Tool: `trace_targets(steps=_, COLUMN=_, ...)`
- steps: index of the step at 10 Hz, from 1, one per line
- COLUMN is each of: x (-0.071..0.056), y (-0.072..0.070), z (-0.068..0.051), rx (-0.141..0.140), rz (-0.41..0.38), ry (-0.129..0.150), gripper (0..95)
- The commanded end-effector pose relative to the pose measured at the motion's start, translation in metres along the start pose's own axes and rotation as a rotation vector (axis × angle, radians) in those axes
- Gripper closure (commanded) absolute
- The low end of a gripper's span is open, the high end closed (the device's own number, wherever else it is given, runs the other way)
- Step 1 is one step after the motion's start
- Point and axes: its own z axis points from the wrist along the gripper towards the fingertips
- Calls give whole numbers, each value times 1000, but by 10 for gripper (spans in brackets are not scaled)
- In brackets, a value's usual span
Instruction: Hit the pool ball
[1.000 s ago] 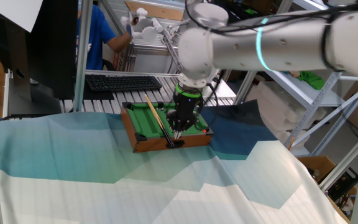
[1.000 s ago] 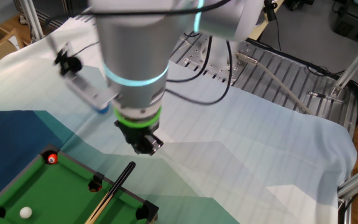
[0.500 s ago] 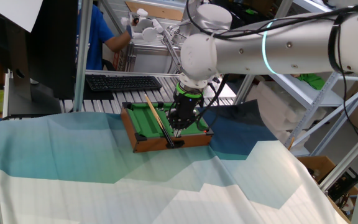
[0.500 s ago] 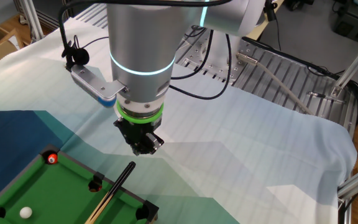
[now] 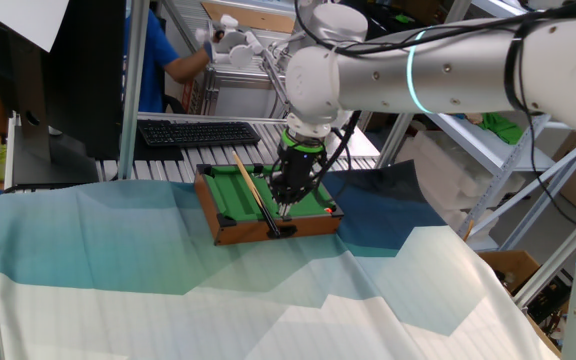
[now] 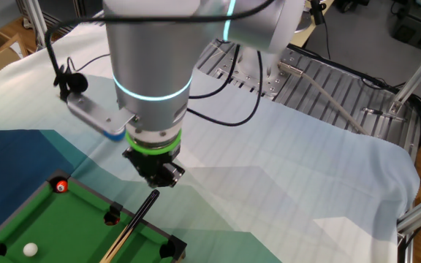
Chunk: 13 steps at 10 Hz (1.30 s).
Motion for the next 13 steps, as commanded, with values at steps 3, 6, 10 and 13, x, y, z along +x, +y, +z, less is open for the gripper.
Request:
trace_targets(steps=3, x=-6, y=-2, z=13, rx=-14, rz=31, ry=1, gripper=950)
trace_targets(steps=6, x=-7, y=-3, z=14, rx=-35, rz=74, ry=3, gripper=760)
trace_targets(steps=10, x=-8, y=-2, z=17, rx=-40, rz=93, ry=0, gripper=570)
trace_targets(steps=13, x=-9, y=0, z=24, rx=-45, rz=81, ry=0, gripper=570)
